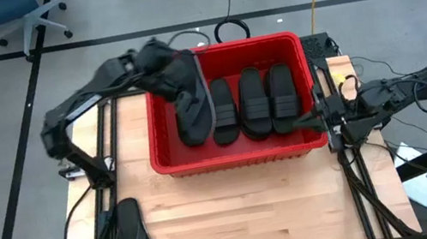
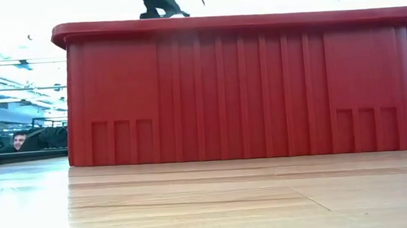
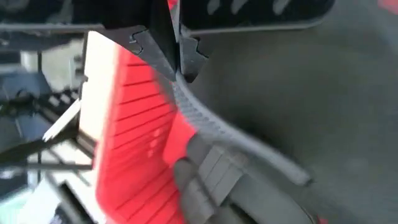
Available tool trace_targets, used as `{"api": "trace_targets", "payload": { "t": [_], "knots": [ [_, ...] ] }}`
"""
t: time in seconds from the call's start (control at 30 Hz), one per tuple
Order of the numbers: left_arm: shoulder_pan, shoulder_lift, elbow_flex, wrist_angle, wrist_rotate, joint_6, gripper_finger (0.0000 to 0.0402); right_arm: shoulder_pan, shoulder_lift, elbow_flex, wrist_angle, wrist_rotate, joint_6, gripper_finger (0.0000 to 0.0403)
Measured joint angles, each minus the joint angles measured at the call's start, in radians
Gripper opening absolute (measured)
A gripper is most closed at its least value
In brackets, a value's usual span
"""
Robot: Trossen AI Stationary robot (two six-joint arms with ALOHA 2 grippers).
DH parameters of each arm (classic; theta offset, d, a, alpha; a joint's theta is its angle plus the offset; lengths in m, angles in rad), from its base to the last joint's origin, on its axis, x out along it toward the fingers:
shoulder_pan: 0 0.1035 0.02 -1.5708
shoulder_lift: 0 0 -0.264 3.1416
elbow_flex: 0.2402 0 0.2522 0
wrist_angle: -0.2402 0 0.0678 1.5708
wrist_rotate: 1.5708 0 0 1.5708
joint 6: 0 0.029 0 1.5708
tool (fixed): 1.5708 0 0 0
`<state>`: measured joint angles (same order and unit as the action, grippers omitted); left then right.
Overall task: Pick and place slides into bin
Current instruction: Put the black slipper into the red bin
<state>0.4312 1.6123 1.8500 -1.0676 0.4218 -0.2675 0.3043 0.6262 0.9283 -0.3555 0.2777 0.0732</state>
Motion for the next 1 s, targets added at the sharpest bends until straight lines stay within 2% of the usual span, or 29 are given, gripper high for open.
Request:
{"api": "trace_targets", "payload": {
  "t": [0.1, 0.2, 0.3, 0.47, 0.6, 0.7, 1.0],
  "knots": [
    [0.039, 0.097, 0.000, 0.003, 0.065, 0.069, 0.0000, -0.009, -0.008, 0.000, 0.002, 0.095, 0.061, 0.0000],
    [0.057, 0.184, 0.000, 0.001, 0.077, 0.090, 0.0000, -0.010, -0.020, 0.000, 0.009, 0.163, 0.172, 0.0000],
    [0.065, 0.242, 0.000, 0.001, 0.078, 0.091, 0.0000, -0.011, -0.030, 0.000, 0.009, 0.167, 0.188, 0.0000],
    [0.067, 0.307, 0.000, 0.061, 0.080, 0.085, 0.0000, -0.011, -0.052, 0.000, 0.007, 0.168, 0.105, 0.0000],
    [0.072, 0.331, 0.001, 0.156, 0.138, 0.044, 0.0000, -0.010, -0.074, 0.000, 0.007, 0.168, 0.071, 0.0000],
    [0.073, 0.353, 0.001, 0.207, 0.146, 0.018, 0.0000, -0.011, -0.091, 0.000, 0.006, 0.168, 0.060, 0.0000],
    [0.075, 0.450, 0.002, 0.212, 0.130, 0.003, 0.0000, -0.010, -0.115, 0.000, -0.011, 0.169, 0.048, 0.0000]
  ]
}}
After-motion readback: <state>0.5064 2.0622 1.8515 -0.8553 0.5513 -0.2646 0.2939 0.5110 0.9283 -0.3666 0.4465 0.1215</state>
